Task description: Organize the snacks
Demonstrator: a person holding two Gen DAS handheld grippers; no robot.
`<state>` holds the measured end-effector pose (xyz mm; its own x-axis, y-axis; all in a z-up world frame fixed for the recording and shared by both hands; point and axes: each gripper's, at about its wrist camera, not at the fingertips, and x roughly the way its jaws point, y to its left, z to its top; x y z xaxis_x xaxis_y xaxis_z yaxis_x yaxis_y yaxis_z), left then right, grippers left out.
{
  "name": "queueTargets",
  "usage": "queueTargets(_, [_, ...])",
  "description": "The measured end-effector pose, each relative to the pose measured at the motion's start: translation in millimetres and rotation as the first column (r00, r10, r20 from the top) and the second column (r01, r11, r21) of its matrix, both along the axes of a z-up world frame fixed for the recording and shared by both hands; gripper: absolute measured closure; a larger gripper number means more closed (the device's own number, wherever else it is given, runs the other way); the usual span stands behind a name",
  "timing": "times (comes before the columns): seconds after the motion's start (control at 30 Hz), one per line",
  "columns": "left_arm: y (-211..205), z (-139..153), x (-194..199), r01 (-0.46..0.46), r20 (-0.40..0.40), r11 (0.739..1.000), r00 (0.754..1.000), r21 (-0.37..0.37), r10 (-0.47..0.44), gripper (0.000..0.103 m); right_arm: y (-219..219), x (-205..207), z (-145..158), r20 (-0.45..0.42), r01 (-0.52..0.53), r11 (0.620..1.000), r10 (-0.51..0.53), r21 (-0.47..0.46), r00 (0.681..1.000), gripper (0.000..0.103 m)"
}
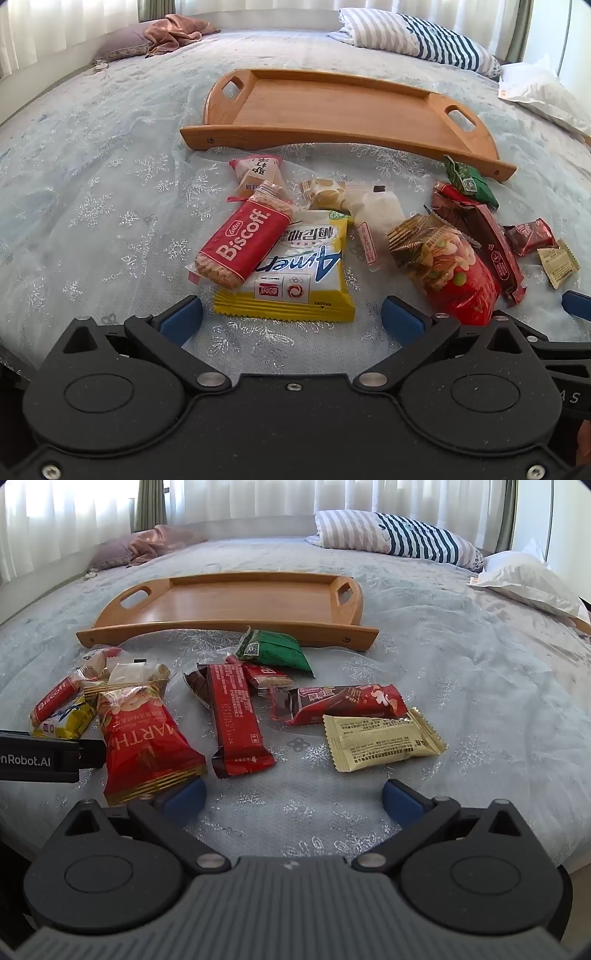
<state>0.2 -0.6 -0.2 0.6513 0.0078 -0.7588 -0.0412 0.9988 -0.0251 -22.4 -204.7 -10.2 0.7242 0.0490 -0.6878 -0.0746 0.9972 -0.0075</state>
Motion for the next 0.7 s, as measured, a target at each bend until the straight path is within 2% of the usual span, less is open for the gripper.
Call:
queueTargets(0.27, [-2.1, 3.1, 11.8, -0.002, -0.004, 1.0, 1.0, 0.004, 0.002, 0.0, 0.7, -1.2, -0.8, 0.01, 0.007, 1.0, -0.007, -0.001, 1.0, 0.0])
queueTargets(0.33, [-2.3, -0.8, -1.5, 0.001, 0.02, 1.0, 1.0, 0.012, -0.001, 0.0, 0.2, -1.0, -0.5, 0.011, 0.003, 1.0, -0.003, -0.002, 1.0, 0.0])
queueTargets(0.7, [-2.5, -0.2, -1.9, 0.0, 0.022, 1.0, 1.0, 0.009, -0.001, 0.0, 0.9, -1.2, -1.0, 0.015, 0.002, 1.0, -0.002, -0.004, 1.0, 0.0])
